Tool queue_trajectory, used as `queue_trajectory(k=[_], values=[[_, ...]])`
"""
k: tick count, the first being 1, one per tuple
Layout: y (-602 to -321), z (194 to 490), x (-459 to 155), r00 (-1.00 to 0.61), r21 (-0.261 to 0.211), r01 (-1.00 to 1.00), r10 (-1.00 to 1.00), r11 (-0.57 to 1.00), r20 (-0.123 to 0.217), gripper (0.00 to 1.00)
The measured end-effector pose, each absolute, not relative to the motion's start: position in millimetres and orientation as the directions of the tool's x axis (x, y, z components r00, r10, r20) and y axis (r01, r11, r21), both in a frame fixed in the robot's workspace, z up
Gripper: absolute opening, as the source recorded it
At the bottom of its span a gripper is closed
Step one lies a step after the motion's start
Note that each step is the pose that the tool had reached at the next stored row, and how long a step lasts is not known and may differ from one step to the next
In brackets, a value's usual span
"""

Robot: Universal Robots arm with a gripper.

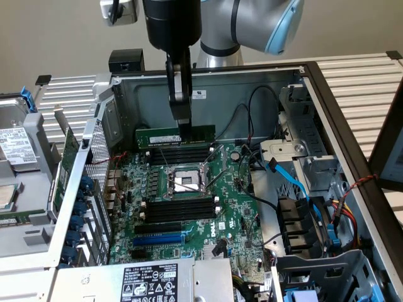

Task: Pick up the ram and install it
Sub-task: 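Insert the ram into the slot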

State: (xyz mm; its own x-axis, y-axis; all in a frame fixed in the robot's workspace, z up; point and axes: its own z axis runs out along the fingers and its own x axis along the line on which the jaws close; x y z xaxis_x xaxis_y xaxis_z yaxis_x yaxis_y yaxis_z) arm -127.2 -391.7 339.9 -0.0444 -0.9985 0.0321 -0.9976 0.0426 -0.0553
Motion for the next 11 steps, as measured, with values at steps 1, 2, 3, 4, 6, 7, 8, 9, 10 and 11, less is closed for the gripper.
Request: queue_trajectory(k=[1,2,3,4,6,7,8,9,10,11], values=[[-392,338,-127,-0.045,-0.055,-0.998,-0.998,0.043,0.033,0.13],[-392,337,-127,-0.044,-0.055,-0.998,-0.998,0.042,0.034,0.13],[-392,335,-127,-0.044,-0.055,-0.998,-0.998,0.042,0.035,0.13],[-392,333,-127,-0.045,-0.055,-0.998,-0.998,0.043,0.035,0.13],[-392,330,-127,-0.045,-0.055,-0.998,-0.998,0.043,0.036,0.13],[-393,328,-127,-0.044,-0.056,-0.998,-0.998,0.042,0.036,0.13],[-393,326,-127,-0.044,-0.056,-0.998,-0.998,0.042,0.036,0.13],[-394,324,-127,-0.044,-0.055,-0.998,-0.998,0.042,0.036,0.13],[-394,322,-127,-0.044,-0.055,-0.998,-0.998,0.042,0.036,0.13],[-395,321,-127,-0.044,-0.055,-0.998,-0.998,0.042,0.036,0.13]])
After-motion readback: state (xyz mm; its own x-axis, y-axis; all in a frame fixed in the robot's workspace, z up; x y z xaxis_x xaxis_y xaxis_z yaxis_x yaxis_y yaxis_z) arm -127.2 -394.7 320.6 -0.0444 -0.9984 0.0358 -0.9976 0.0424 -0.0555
